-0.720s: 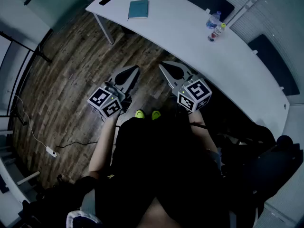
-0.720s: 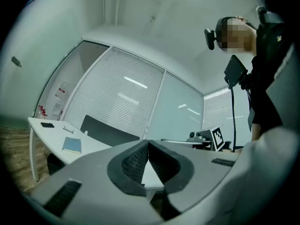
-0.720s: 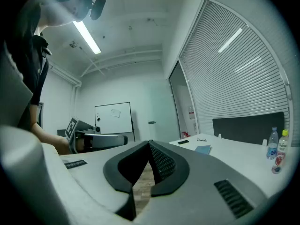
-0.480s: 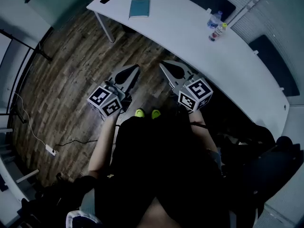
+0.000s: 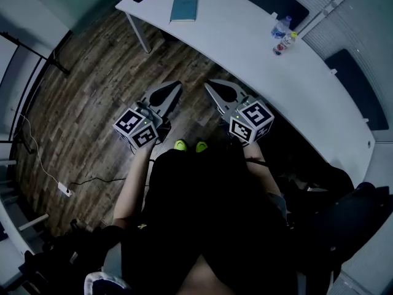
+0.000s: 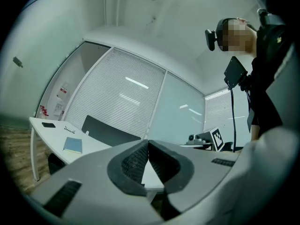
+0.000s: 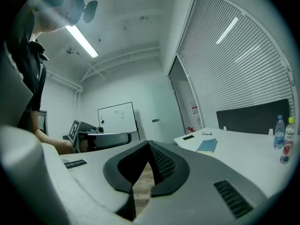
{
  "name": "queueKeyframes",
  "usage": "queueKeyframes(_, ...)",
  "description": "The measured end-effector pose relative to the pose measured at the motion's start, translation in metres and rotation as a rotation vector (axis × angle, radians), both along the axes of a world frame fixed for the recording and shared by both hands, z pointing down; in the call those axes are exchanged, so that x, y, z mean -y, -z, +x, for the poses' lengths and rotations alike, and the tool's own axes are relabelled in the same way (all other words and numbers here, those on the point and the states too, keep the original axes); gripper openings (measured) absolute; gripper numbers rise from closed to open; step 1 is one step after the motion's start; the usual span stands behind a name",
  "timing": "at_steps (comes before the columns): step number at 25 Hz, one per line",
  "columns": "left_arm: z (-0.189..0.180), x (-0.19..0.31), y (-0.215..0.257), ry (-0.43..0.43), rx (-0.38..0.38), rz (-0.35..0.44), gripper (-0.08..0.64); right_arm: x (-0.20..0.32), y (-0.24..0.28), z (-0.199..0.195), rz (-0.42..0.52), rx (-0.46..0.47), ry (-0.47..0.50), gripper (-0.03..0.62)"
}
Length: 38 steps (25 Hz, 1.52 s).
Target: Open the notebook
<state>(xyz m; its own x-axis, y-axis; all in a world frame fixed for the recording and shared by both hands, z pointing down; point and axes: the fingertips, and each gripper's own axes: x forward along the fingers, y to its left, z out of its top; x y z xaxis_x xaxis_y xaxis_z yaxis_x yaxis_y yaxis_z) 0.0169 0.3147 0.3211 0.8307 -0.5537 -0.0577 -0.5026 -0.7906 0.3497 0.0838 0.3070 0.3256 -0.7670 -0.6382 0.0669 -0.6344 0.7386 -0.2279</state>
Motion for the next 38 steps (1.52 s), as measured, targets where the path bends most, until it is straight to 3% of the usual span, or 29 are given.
queueKeyframes(23,0.033,0.029,-0.011,0.080,0.021,-0.021,-0.013,0.032,-0.024,0.030,-0.031,-0.009,0.076,0.025)
queueKeyframes(32,0.014,0.064,-0.016,0.103,0.014,-0.022,-0.013,0.069,-0.032,0.015,-0.039,-0.029,0.053,0.025)
queueKeyframes(38,-0.004,0.114,-0.030,0.090,-0.007,-0.030,-0.014,0.118,-0.046,-0.006,-0.051,-0.046,0.041,0.025)
